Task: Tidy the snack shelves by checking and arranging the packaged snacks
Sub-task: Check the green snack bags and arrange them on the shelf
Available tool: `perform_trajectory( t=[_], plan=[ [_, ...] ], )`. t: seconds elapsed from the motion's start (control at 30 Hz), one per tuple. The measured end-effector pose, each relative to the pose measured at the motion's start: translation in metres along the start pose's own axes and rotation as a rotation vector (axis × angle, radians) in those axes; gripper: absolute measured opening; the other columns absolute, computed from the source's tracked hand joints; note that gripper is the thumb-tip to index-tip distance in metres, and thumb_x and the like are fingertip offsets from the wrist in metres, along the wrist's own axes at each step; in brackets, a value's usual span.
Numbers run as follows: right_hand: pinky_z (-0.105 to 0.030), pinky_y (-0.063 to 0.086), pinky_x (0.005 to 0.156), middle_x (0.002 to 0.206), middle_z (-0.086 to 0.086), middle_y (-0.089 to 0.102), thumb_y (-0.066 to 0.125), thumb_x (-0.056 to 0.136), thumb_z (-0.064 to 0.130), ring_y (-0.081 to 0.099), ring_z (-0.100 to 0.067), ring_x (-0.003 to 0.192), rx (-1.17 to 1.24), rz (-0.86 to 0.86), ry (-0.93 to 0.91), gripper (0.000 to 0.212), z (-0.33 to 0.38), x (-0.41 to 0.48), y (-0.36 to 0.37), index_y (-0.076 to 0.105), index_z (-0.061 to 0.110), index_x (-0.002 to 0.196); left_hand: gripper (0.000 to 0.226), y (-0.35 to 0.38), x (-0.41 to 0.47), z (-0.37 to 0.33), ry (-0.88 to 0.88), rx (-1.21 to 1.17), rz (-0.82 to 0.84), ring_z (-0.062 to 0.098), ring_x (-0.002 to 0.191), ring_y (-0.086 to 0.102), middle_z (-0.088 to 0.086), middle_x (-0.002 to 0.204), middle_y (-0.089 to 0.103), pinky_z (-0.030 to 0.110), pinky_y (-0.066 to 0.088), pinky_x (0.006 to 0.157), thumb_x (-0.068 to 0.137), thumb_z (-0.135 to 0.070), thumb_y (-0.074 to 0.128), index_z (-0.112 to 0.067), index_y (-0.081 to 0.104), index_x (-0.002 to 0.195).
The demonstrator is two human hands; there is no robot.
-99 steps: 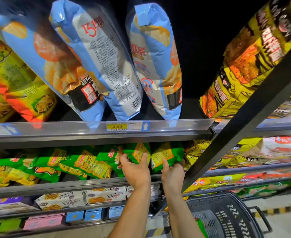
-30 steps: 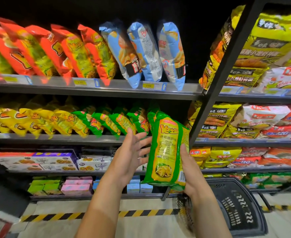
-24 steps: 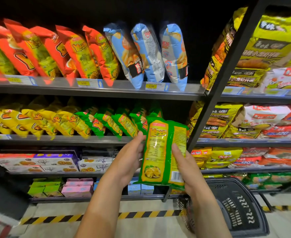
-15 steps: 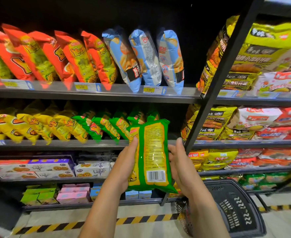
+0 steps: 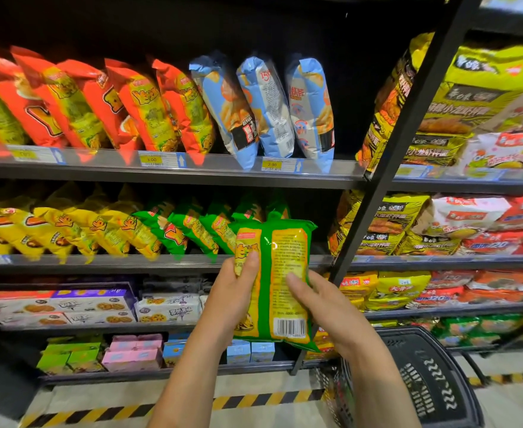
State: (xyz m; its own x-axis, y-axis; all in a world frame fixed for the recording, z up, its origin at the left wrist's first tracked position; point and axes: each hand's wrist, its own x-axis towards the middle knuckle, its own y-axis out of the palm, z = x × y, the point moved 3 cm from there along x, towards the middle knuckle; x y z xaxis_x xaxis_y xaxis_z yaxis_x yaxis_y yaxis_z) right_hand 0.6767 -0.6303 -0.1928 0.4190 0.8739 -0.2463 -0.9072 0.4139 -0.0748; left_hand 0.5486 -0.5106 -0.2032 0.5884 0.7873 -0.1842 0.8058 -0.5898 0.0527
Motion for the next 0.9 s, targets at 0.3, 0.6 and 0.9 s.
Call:
perform_trajectory(
  t=[0.3, 0.6, 0.9],
  plan=[
    [-0.039, 0.055, 0.102, 0.123, 0.0, 0.078, 0.082, 0.077, 0.026, 0.071, -0.021, 0.12, 0.165, -0.078, -0.161, 0.051, -0.009, 0.002, -0.022, 0.066, 0.021, 0.125, 0.062, -0.003, 0.006, -0.002, 0.13, -0.063, 0.265, 0.012, 0.122, 0.069, -0.007, 0.129, 0.075, 0.029, 0.057, 0.094, 0.086, -0.033, 0.085, -0.027, 0.055, 0.139],
    [-0.048, 0.054, 0.105, 0.126, -0.011, 0.075, 0.101, 0.055, 0.051, 0.069, -0.031, 0.123, 0.184, -0.065, -0.206, 0.074, -0.015, 0.007, -0.042, 0.075, 0.025, 0.119, 0.072, -0.003, 0.016, 0.002, 0.145, -0.062, 0.371, 0.013, 0.126, 0.066, -0.007, 0.134, 0.072, 0.025, 0.056, 0.096, 0.077, -0.005, 0.086, -0.025, 0.055, 0.139],
    [-0.059, 0.049, 0.11, 0.122, -0.018, 0.076, 0.085, 0.08, 0.055, 0.072, -0.037, 0.116, 0.291, -0.078, -0.065, 0.067, -0.005, 0.005, -0.029, 0.073, 0.007, 0.125, 0.023, 0.012, 0.011, -0.009, 0.027, -0.153, 0.267, -0.001, 0.09, 0.076, -0.009, 0.105, 0.082, 0.017, 0.057, 0.07, 0.089, -0.027, 0.071, -0.024, 0.064, 0.111]
  ],
)
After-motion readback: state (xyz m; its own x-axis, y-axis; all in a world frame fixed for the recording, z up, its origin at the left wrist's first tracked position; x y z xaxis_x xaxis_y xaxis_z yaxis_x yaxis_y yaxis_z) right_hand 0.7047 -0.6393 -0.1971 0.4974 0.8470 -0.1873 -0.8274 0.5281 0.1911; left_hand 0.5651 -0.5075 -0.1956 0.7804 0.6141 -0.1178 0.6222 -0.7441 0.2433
